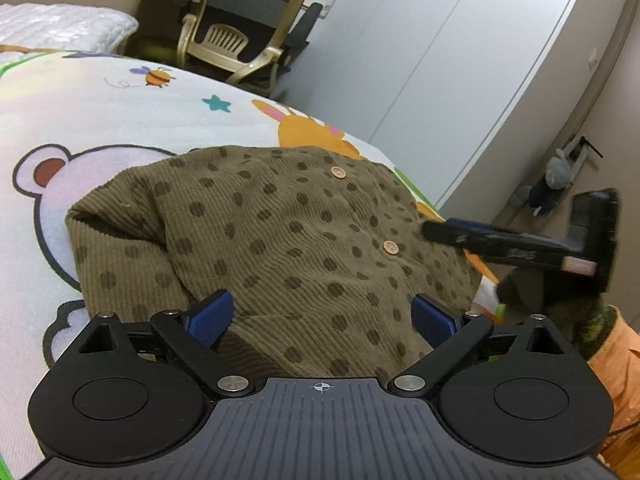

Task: Fold clothes

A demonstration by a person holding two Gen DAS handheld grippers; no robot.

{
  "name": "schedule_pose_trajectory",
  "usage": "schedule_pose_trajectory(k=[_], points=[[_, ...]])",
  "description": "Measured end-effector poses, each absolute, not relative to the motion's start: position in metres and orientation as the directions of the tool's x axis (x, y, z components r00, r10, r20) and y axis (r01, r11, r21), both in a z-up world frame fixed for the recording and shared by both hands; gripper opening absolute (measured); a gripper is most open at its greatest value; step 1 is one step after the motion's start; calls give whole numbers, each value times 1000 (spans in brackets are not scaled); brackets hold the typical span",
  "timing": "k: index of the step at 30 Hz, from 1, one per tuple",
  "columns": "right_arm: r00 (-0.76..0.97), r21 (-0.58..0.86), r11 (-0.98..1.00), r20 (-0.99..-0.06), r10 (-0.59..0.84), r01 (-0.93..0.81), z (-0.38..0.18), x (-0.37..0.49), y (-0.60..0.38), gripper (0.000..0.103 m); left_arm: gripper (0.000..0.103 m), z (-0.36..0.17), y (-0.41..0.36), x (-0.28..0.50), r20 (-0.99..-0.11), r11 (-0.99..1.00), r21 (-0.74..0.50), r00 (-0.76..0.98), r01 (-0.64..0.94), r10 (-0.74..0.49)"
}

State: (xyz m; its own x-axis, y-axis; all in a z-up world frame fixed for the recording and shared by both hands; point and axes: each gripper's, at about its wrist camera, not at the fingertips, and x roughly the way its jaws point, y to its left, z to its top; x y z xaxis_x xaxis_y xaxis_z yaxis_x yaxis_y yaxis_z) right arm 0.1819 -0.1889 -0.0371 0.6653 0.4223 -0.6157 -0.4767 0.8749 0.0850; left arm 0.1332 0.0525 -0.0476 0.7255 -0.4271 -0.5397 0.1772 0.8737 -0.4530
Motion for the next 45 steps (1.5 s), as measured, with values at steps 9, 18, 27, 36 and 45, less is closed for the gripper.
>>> schedule_pose_trajectory(k=[9,18,27,36,45], points=[[725,31,904,-585,363,-427,-20,180,-205,99,100,-50,56,132,-519,861,-474,730,186,-444],[761,-51,952,-615,209,-303,-30,197,-240,102,100,-50,56,131,-516,860,-475,732,188,-445],[765,39,920,-541,348,-391,-7,166,-236,102,102,-51,54,131,-517,865,-464,735,191,-439],[566,78,741,-593,572,-667,-23,132,-154,102,102,-51,52,130,-520,869,-459,737,184,-431],[580,17,748,-620,528,-663,-35,119,-155,103,102,-51,53,129,-516,867,-464,739,184,-433]])
